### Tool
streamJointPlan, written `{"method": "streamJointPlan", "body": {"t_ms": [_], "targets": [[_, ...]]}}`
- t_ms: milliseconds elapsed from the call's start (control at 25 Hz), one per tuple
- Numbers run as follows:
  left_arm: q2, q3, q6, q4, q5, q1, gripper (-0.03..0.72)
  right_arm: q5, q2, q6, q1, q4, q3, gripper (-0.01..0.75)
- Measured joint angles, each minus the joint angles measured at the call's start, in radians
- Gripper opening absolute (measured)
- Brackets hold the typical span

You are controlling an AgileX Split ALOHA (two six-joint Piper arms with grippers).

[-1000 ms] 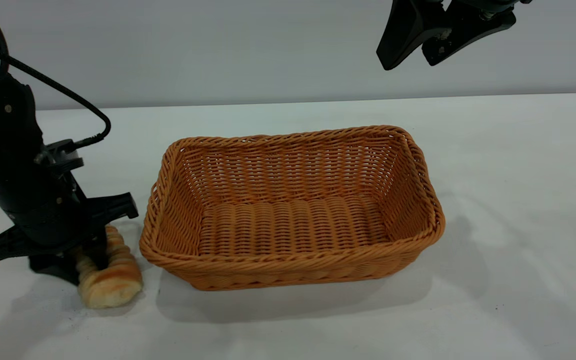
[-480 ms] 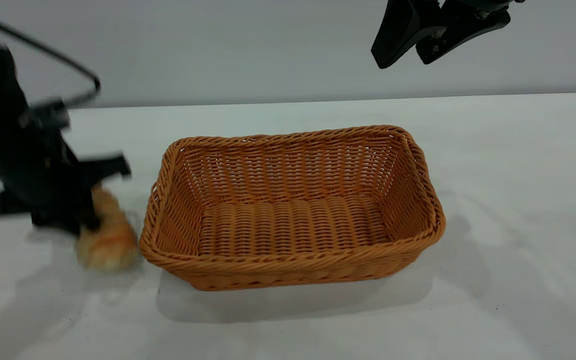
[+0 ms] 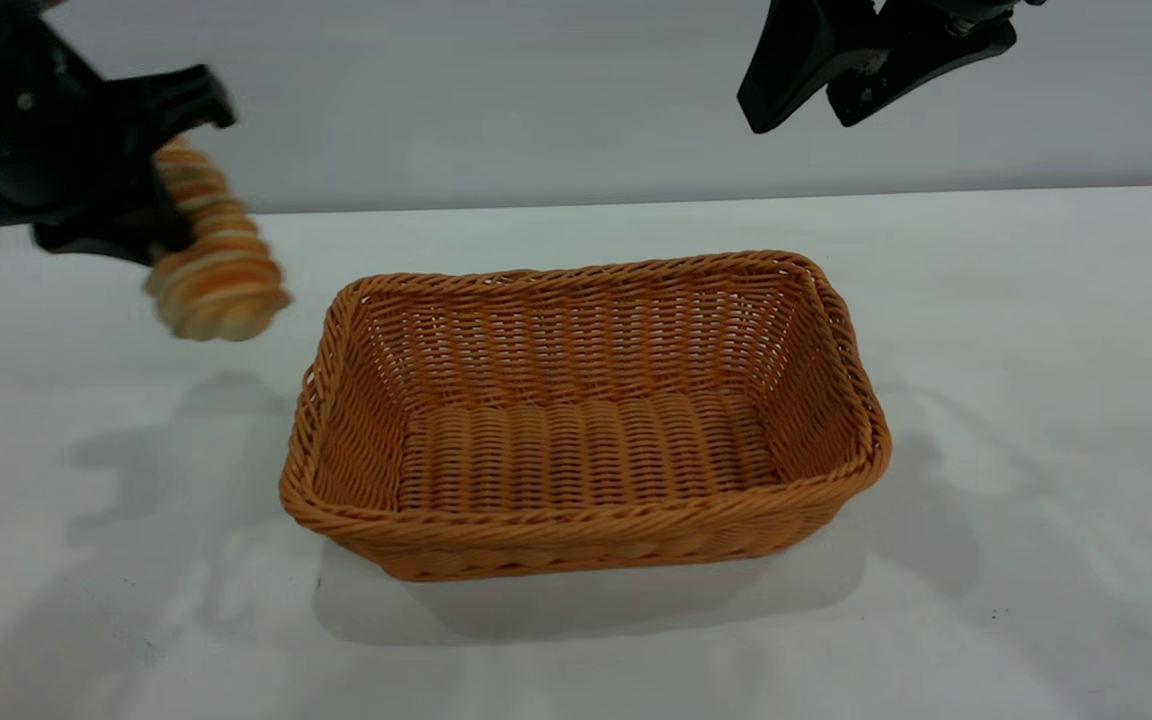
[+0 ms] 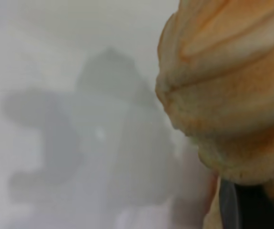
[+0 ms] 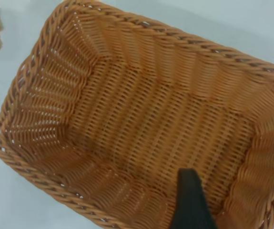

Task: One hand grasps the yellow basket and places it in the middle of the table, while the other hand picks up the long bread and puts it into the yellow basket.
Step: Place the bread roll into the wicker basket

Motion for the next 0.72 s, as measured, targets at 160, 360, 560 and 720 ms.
{"method": "streamJointPlan", "body": {"t_ms": [160, 360, 560, 720], "targets": [[0.006, 0.001, 0.000, 0.000, -0.074, -0.121, 0.094, -0.002, 0.000, -0.004, 0.000, 0.001, 0.000, 0.563], [0.056, 0.001, 0.000, 0.000, -0.182, -0.215, 0.094, -0.003, 0.000, -0.011, 0.000, 0.003, 0.000, 0.563], [0.150, 0.001, 0.000, 0.001, -0.248, -0.256, 0.094, -0.003, 0.000, -0.012, 0.000, 0.003, 0.000, 0.563], [0.225, 0.001, -0.004, 0.019, -0.359, -0.269, 0.092, -0.003, 0.000, -0.012, 0.000, 0.003, 0.000, 0.563]]}}
